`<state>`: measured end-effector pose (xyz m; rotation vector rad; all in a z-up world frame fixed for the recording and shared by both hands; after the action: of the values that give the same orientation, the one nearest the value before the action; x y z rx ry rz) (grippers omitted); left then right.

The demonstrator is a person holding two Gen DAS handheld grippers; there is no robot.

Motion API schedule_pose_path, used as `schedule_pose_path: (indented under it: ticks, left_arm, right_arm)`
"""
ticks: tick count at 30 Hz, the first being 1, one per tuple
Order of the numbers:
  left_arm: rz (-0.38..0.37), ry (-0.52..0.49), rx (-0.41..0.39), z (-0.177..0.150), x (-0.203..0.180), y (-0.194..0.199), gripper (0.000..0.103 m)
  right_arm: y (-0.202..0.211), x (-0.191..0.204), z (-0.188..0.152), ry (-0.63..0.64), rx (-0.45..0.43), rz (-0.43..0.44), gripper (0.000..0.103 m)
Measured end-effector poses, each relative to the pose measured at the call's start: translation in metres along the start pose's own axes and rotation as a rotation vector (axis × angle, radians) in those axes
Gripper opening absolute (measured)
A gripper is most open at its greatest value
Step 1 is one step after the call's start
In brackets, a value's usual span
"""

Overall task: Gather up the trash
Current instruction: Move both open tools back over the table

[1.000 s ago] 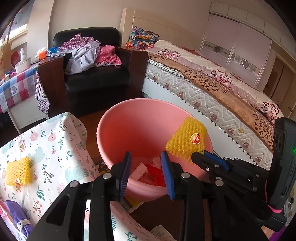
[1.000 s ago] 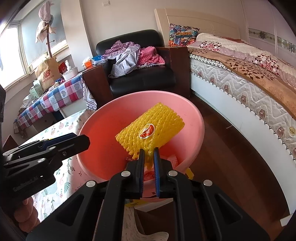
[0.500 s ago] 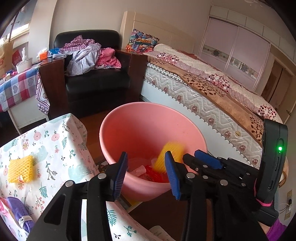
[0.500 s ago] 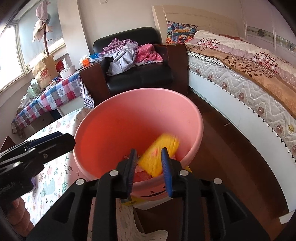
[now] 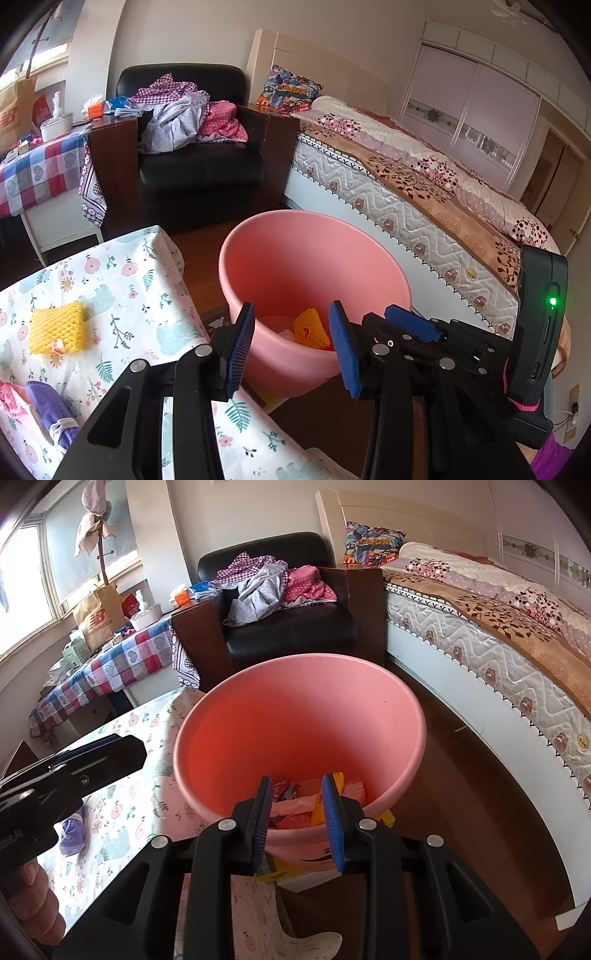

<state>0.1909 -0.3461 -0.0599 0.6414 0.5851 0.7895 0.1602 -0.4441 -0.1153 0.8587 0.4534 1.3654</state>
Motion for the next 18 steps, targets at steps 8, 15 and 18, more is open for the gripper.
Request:
schedule_pose_path:
  ticks: [8,15,18]
  left_arm:
    - [0.000,0.004,-0.013,-0.008,0.004,0.019,0.041]
    - [0.008,0.014,-0.024,-0.022,0.012,0.041,0.041]
    - [0.012,0.027,-0.029,-0.027,0.018,0.051,0.041]
  right_arm:
    - [0.013,0.024,-0.008,0.028,0.006,0.032,0.029]
    - [0.026,0.049,-0.017,0.051,0.006,0.083,0.029]
    - [0.030,0.062,-0.022,0.069,0.011,0.104,0.029]
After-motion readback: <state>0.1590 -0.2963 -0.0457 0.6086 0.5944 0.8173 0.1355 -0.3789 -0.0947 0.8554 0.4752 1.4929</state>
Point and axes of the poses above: each gripper's, at about its wrist camera, not at the fingertips, and y roughly against the way its jaws point, x to its left, z to its top, the point moved 10 cm from there along -y, roughly the way its jaws point, and after that the axes turned 7 degrees about x, right-handed, at the moved point
